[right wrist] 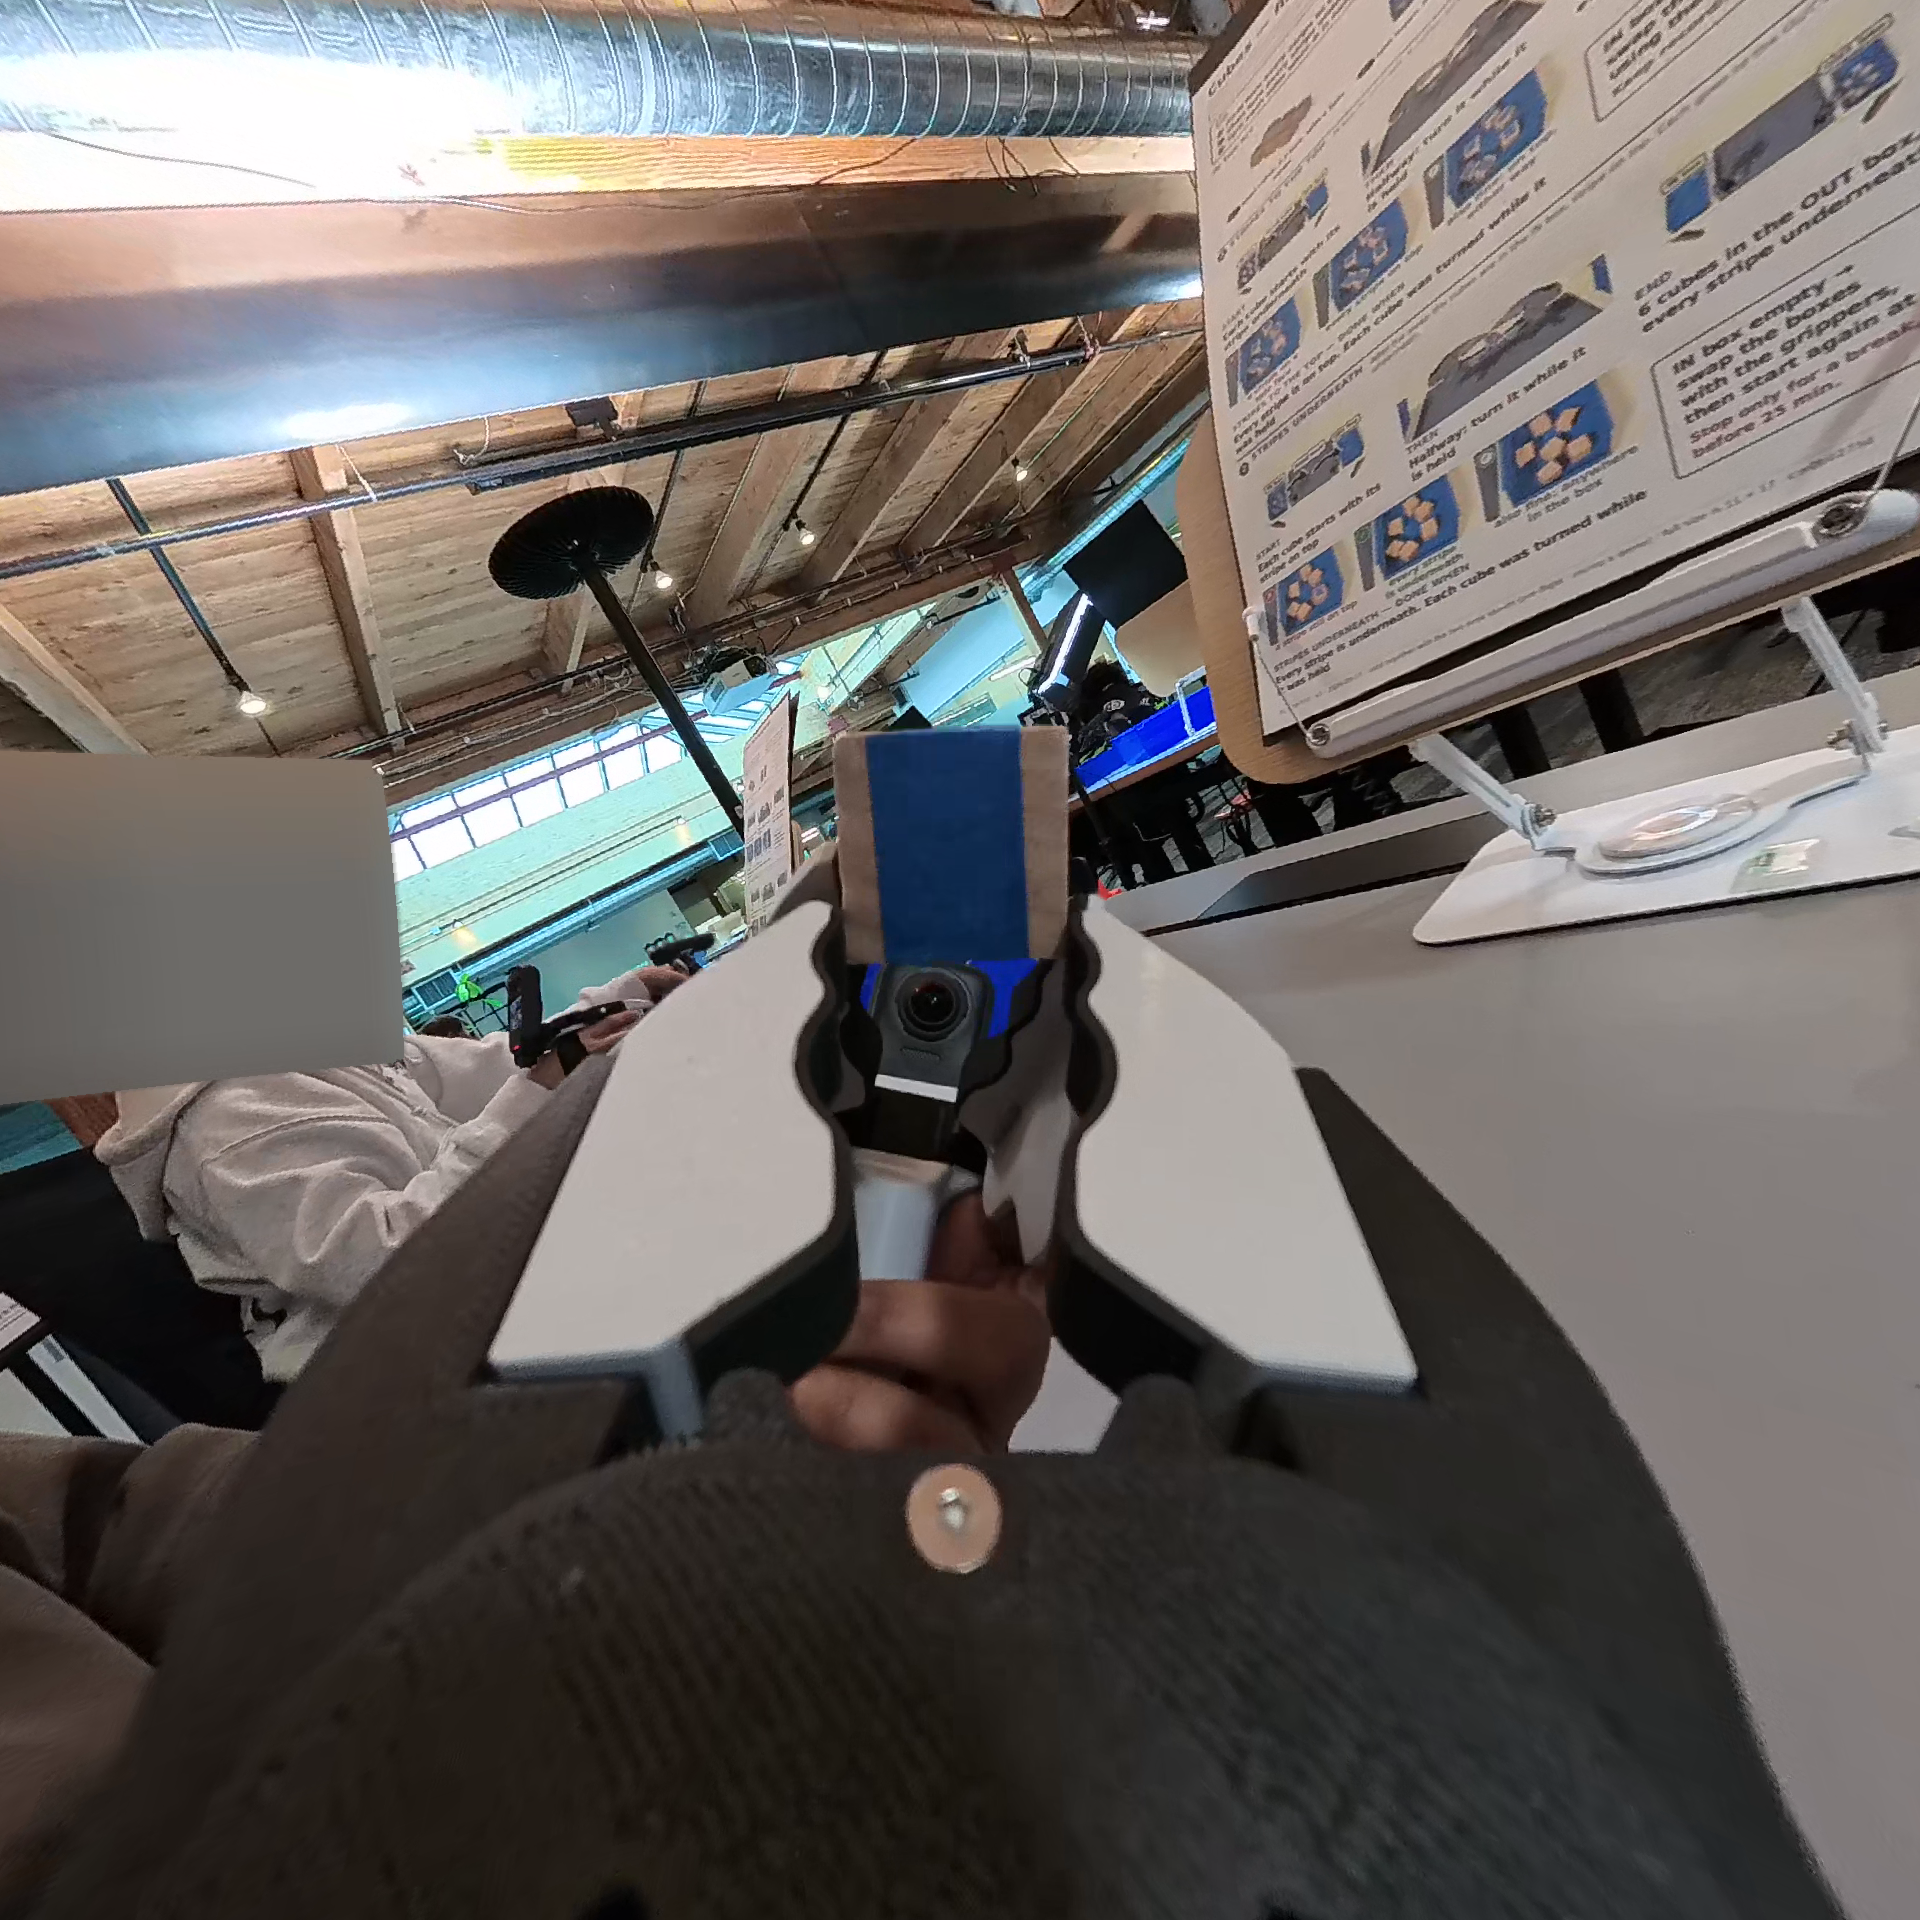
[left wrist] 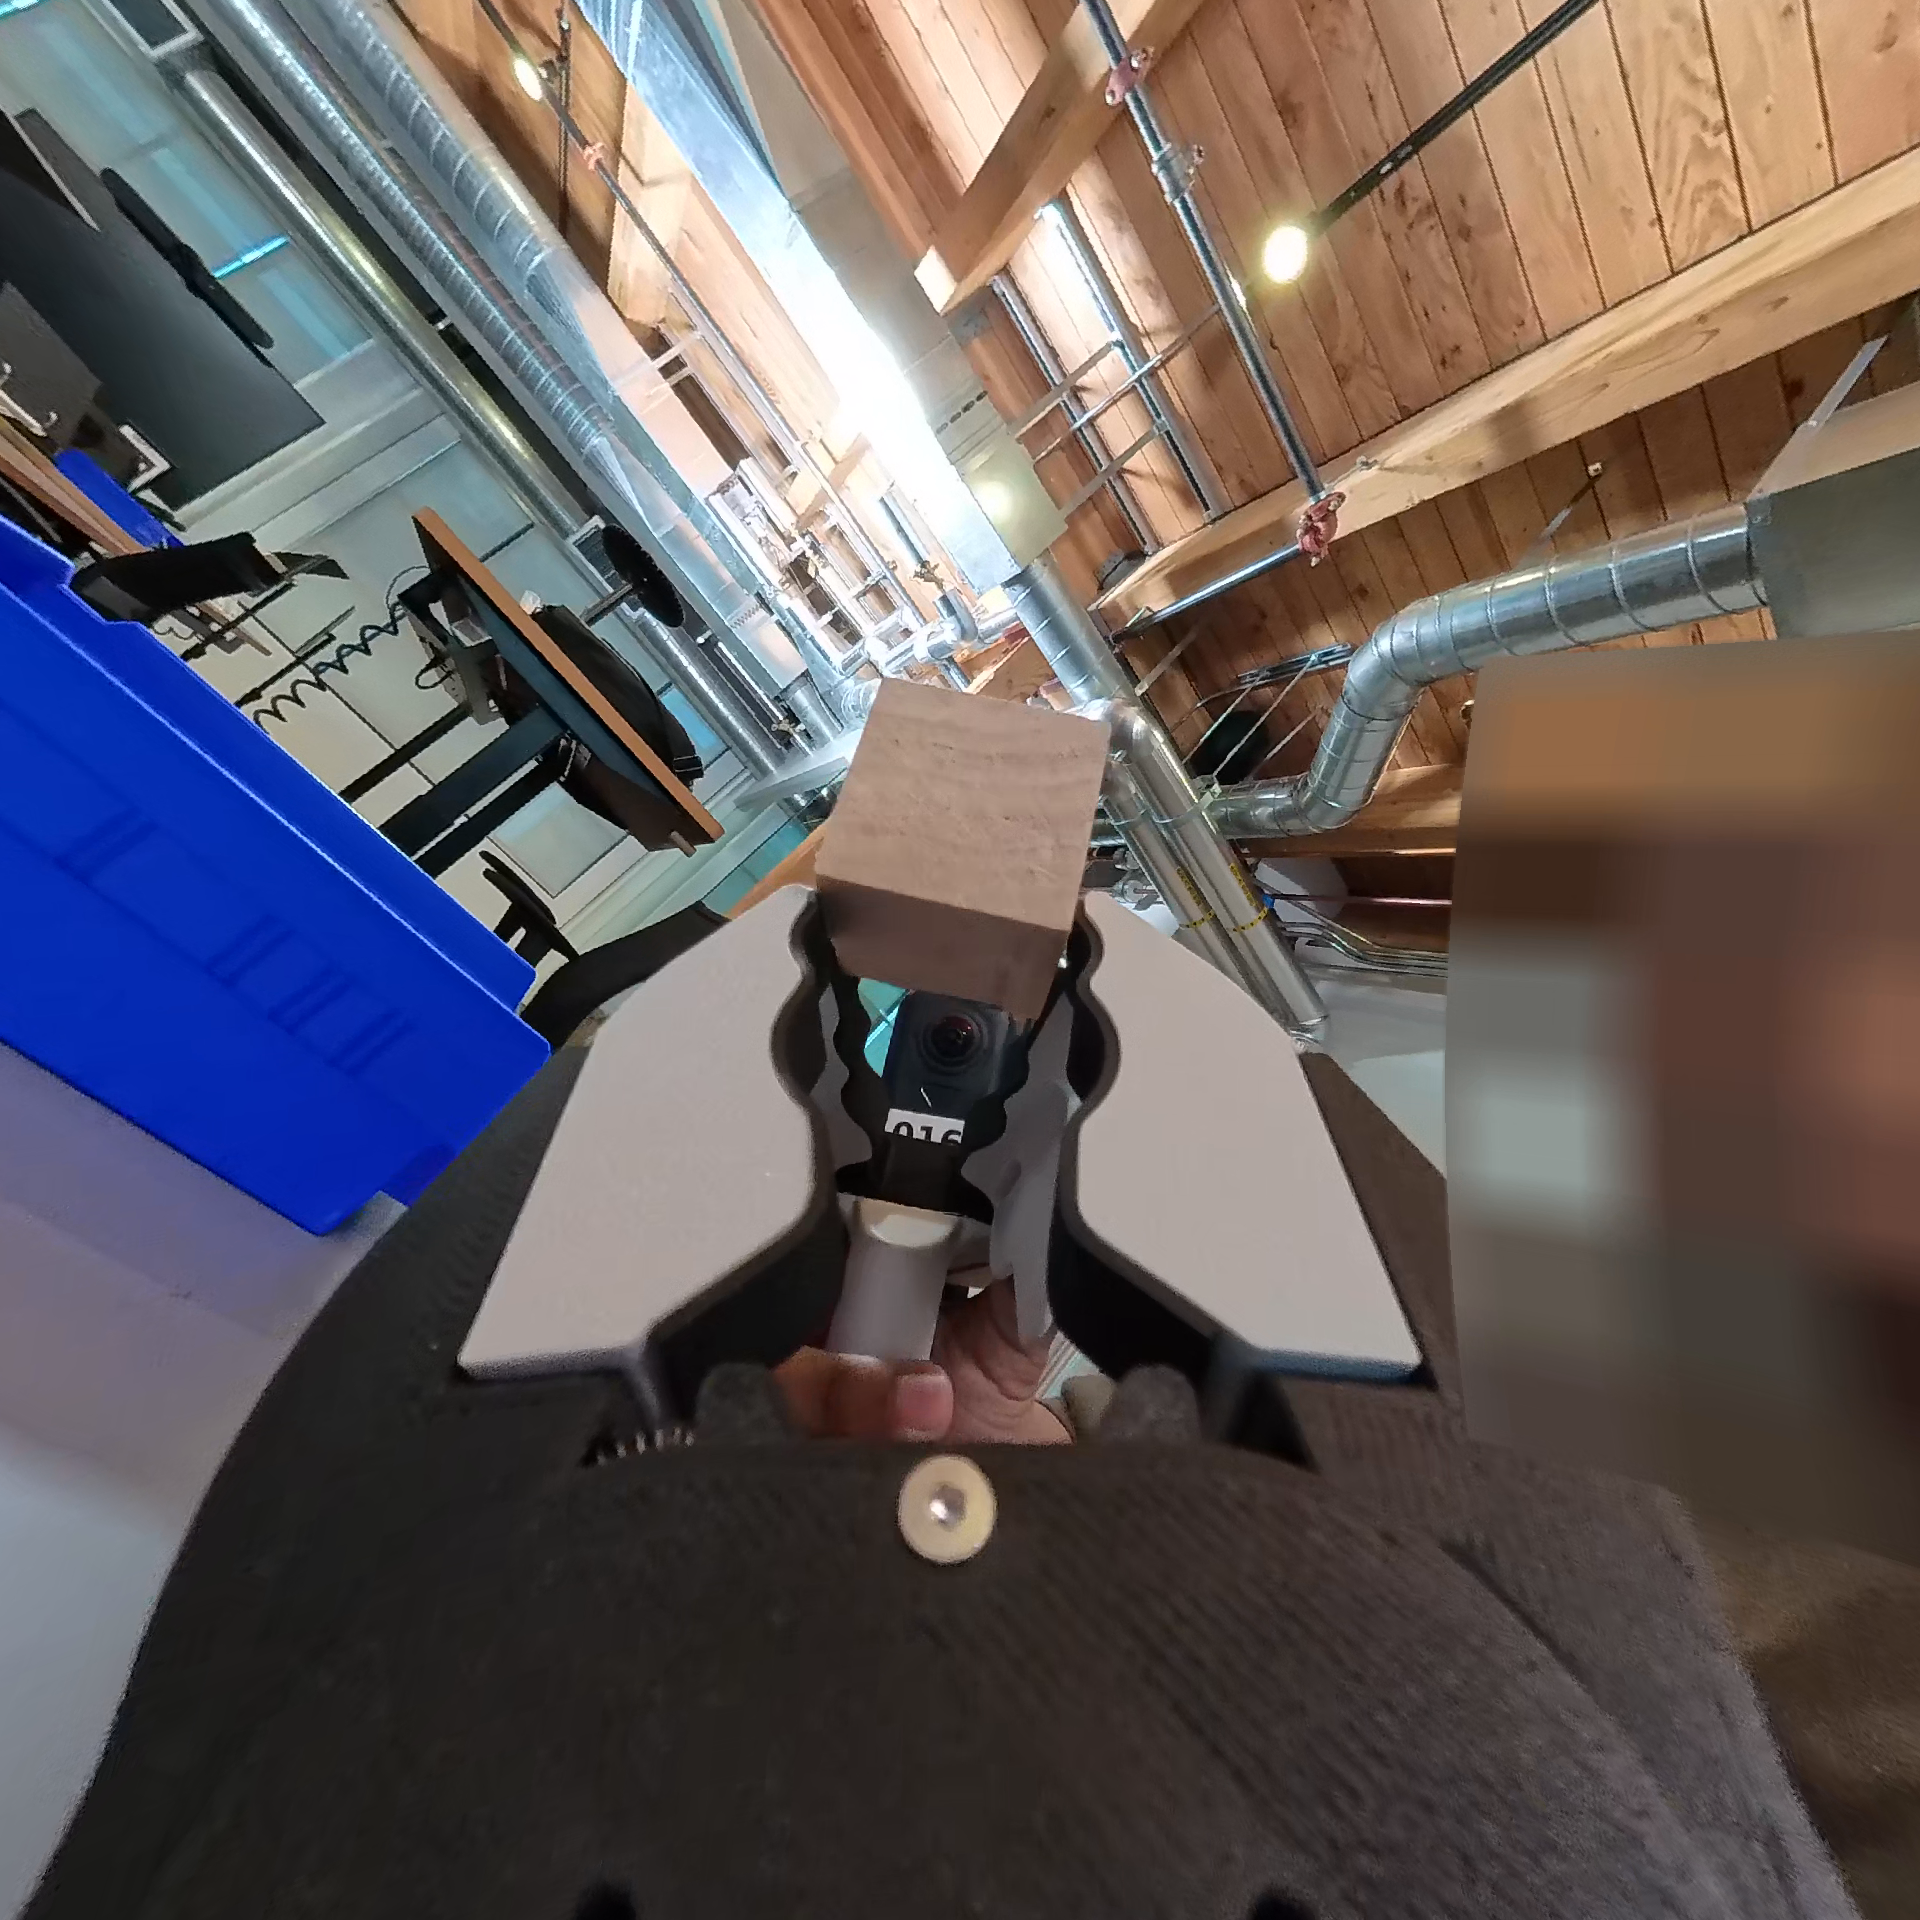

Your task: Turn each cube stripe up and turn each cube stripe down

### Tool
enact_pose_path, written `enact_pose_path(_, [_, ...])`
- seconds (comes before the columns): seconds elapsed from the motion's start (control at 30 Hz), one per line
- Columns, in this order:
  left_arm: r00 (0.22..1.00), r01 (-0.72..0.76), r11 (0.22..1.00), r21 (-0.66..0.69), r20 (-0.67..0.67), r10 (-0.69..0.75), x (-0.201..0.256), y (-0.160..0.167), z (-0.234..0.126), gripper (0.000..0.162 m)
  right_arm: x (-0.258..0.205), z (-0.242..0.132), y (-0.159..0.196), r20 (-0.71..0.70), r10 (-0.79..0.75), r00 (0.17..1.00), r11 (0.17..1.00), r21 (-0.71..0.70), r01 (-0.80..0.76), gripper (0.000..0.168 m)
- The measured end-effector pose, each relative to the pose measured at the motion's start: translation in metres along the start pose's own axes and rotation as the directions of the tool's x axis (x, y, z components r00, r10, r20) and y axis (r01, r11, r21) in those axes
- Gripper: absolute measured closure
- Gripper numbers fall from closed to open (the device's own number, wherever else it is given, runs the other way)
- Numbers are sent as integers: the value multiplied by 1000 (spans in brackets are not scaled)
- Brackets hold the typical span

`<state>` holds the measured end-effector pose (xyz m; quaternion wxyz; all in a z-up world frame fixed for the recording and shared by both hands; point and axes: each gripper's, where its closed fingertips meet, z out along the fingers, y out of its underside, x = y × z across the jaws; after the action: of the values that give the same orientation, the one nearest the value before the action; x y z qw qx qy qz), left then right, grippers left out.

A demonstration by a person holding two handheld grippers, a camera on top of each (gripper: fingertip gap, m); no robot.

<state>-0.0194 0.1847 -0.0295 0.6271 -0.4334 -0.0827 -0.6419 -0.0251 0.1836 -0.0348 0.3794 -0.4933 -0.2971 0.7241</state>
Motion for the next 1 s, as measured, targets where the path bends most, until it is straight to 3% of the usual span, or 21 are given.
enact_pose_path(0.63, [998,29,1000,4,50,-29,-9,-5,-4,116,20,-7,-26,-69,-55,996,998,39,58,128])
enact_pose_path(0.77, [997,53,999,4,62,-53,-13,-6,-5,116,34,-15,-56,-131,-120,984,988,82,131,128])
enact_pose_path(1.0, [992,81,996,22,92,-83,-15,-8,-15,116,95,-50,-143,-337,-191,922,961,126,245,128])
